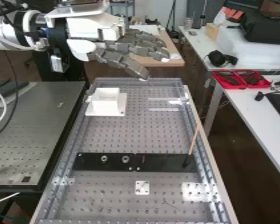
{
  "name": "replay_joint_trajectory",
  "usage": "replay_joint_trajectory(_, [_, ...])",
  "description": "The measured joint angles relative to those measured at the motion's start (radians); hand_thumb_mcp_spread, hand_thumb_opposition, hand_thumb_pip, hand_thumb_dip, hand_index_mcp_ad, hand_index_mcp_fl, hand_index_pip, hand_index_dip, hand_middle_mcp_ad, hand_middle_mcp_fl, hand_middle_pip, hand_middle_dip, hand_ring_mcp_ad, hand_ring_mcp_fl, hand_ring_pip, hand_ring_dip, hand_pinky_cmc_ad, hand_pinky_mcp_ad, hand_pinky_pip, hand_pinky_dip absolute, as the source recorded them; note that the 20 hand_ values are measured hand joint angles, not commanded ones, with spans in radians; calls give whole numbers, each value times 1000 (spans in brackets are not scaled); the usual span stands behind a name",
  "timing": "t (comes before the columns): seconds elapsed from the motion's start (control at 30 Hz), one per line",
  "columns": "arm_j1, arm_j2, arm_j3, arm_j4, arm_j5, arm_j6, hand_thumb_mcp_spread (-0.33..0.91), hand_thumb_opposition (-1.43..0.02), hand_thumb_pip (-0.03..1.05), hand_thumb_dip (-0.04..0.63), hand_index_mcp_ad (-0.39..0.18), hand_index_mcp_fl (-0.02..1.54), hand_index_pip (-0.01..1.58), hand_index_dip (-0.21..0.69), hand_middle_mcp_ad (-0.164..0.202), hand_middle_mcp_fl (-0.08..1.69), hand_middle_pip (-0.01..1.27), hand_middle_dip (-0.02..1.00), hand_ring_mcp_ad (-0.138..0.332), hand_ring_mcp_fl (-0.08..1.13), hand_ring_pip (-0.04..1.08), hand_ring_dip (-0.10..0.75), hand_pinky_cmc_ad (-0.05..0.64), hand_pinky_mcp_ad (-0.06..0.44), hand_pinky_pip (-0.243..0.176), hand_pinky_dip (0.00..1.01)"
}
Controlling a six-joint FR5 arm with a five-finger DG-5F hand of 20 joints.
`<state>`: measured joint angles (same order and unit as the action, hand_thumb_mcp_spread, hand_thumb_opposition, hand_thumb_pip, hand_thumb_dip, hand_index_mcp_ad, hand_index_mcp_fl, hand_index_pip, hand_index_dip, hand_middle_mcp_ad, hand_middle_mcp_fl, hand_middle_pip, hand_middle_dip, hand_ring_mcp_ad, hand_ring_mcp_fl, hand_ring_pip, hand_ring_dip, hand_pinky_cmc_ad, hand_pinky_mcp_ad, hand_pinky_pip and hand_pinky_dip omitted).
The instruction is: Grab the smaller nut and place it in the white container
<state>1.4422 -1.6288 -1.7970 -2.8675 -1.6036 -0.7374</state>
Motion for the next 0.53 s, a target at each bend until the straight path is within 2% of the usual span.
replay_joint_trajectory(0.1, [0, 1, -3, 0, -4, 2, 269, -775, 641, 218, -141, 19, 419, 61, 61, 129, 126, 316, 113, 9, 96, 152, 415, 307, -93, 520])
replay_joint_trajectory(0.53, [2, 9, -11, 1, -4, 1, 269, -775, 641, 218, -138, 19, 422, 63, 61, 129, 126, 316, 113, 9, 96, 152, 415, 307, -89, 518])
